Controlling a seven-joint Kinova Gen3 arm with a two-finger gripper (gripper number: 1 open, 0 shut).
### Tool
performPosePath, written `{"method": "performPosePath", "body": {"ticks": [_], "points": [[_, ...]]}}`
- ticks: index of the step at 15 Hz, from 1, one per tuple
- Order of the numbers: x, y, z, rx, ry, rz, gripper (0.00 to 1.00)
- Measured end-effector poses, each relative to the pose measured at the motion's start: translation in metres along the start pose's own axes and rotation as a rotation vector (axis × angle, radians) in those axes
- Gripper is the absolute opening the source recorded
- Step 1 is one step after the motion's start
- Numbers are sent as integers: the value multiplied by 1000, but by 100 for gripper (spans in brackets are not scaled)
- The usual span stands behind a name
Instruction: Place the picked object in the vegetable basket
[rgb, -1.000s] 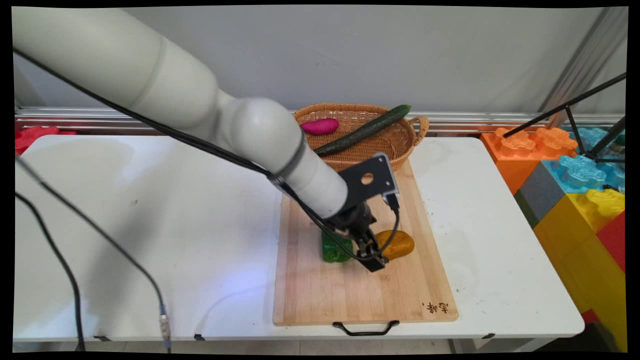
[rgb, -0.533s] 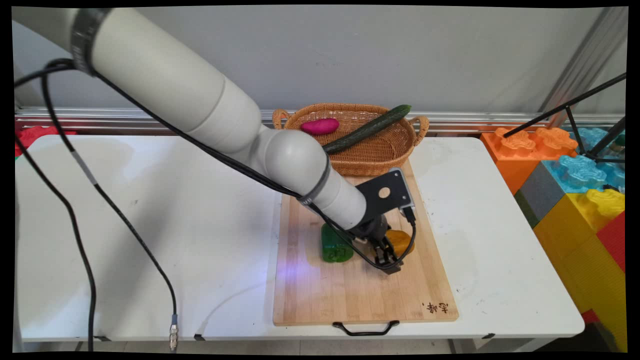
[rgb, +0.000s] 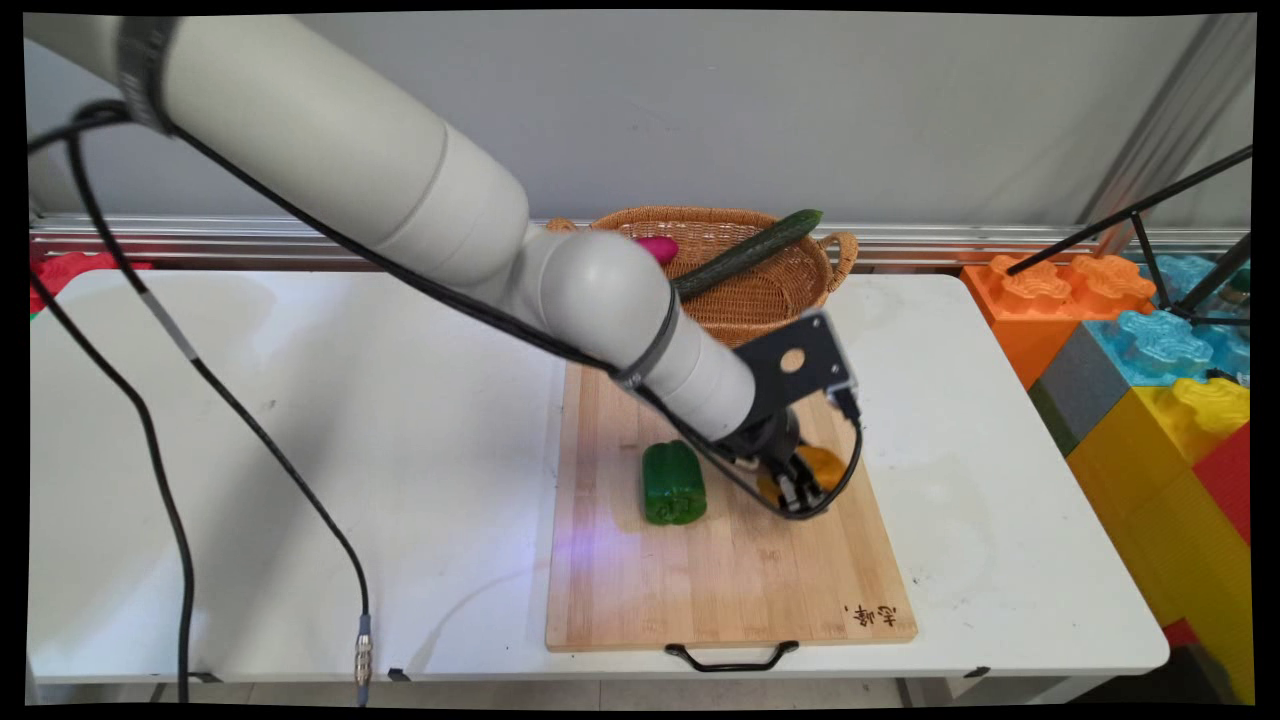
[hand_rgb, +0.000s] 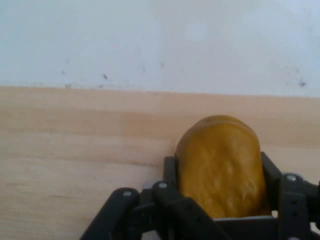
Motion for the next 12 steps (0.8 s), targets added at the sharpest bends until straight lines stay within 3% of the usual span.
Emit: {"method": "performPosePath", "body": {"ticks": [2,5,8,12], "points": [[14,-4,-16,15,19,-1,0],[44,-22,-43,77,63,9,0],[61,-51,-59,154,91,6,0],[70,-105,-71,269,113,-21,0]]}}
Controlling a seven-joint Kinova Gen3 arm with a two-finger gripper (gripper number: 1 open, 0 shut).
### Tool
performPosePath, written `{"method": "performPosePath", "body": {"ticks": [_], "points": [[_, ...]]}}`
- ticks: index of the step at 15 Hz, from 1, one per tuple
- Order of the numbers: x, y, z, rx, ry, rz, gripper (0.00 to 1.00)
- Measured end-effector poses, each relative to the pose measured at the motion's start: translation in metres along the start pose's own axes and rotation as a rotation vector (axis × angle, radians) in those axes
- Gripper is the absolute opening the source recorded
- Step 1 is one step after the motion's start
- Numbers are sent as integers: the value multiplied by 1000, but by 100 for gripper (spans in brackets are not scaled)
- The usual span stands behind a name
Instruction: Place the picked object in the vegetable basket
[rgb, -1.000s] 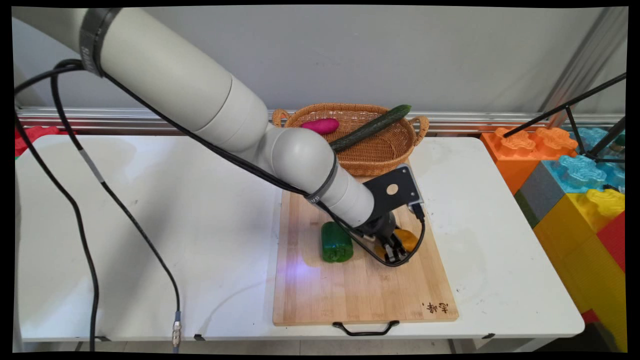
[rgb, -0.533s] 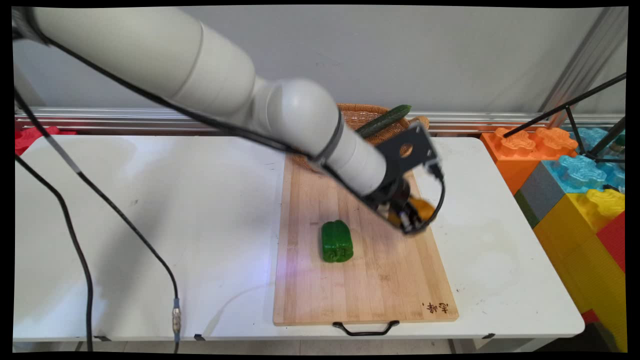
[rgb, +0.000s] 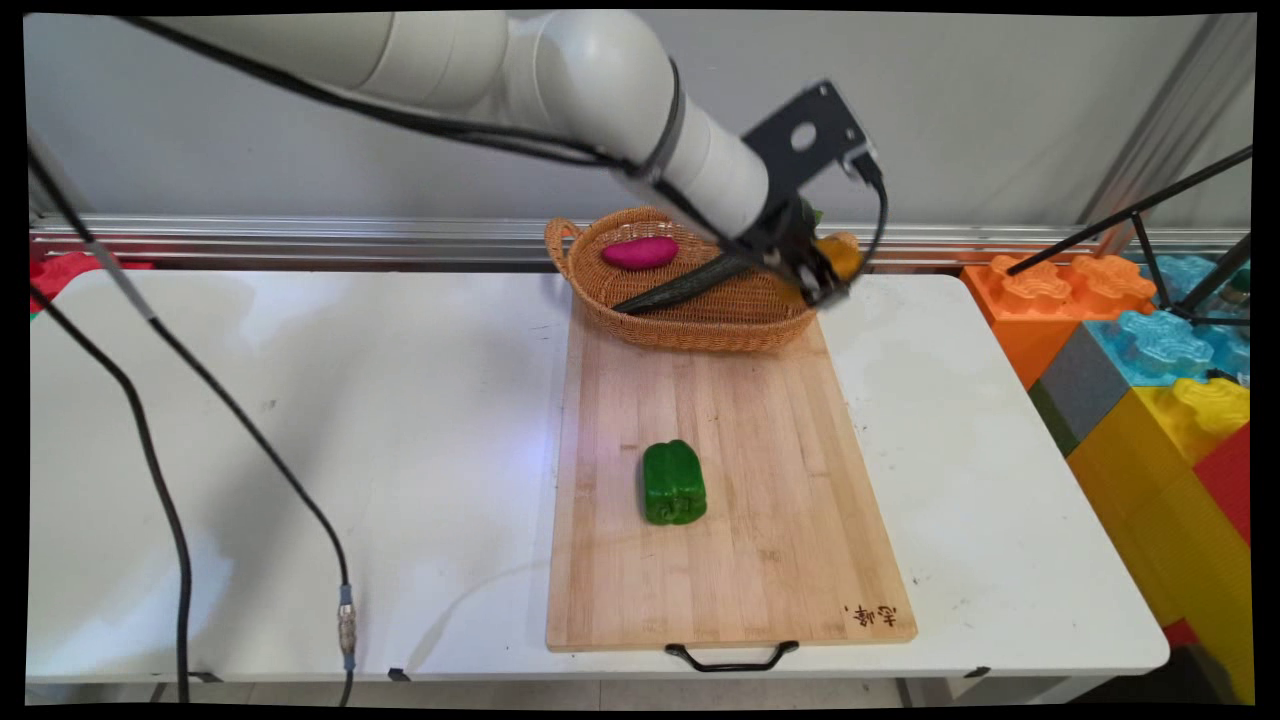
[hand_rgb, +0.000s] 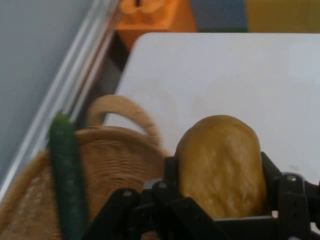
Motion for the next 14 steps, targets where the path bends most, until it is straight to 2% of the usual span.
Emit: {"method": "performPosePath", "body": {"ticks": [2,6,10,13,14], "points": [[-2,-26,12,38,-5,-18,0],[-31,-60,56,56,-54,-60,0],[-57,-79,96,50,-97,-96,0],[-61,-85,115,45,-98,-103,0],[-59,-86,119,42,-96,-102,100]]}}
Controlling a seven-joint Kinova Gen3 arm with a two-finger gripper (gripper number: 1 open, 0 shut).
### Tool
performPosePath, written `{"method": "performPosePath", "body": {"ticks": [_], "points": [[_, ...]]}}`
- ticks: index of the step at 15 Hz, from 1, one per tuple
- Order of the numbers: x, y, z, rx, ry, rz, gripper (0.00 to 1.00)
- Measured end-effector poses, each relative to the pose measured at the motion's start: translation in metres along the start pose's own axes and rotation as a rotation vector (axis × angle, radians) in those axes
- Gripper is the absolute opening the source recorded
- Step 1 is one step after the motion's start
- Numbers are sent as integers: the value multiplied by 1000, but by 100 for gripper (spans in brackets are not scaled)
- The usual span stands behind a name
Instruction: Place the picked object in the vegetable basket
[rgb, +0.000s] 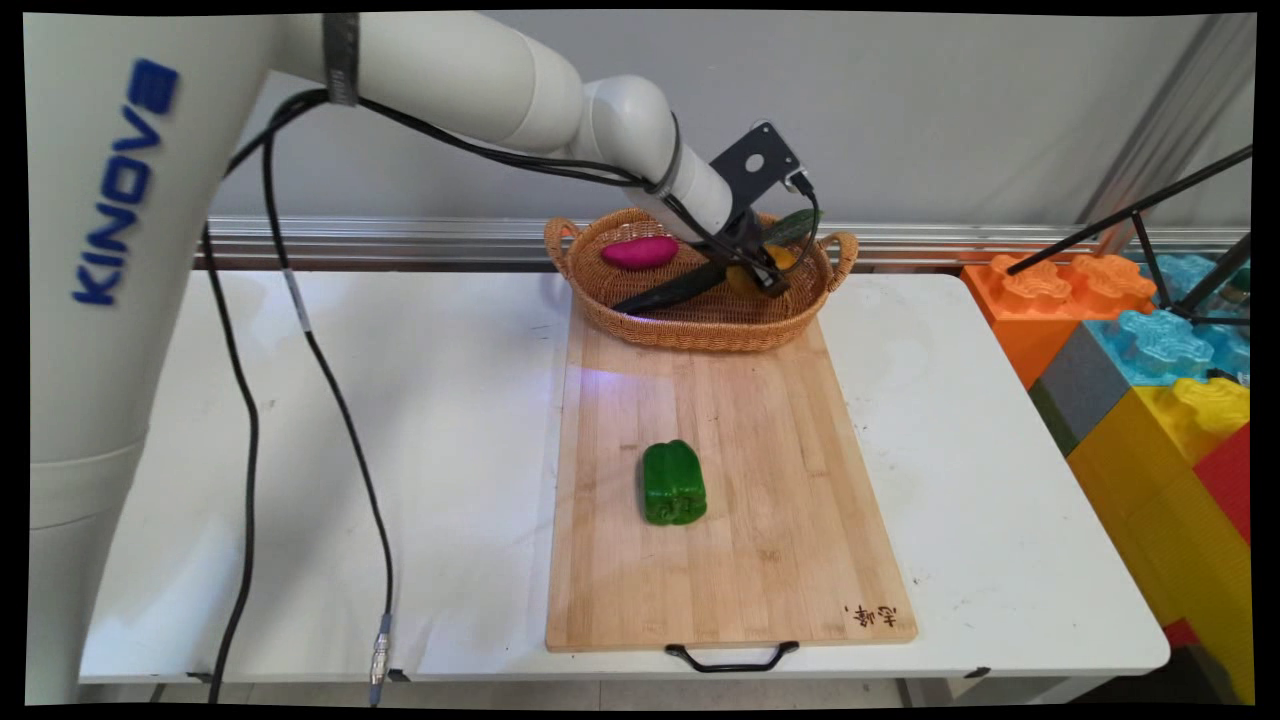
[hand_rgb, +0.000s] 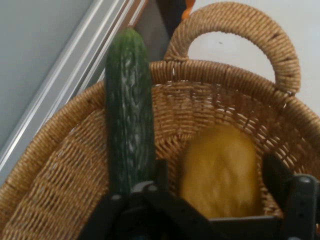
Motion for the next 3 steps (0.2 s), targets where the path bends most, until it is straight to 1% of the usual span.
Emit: {"method": "performPosePath", "body": {"ticks": [3], "points": [[10,3,1,-10,12,0,100]]}}
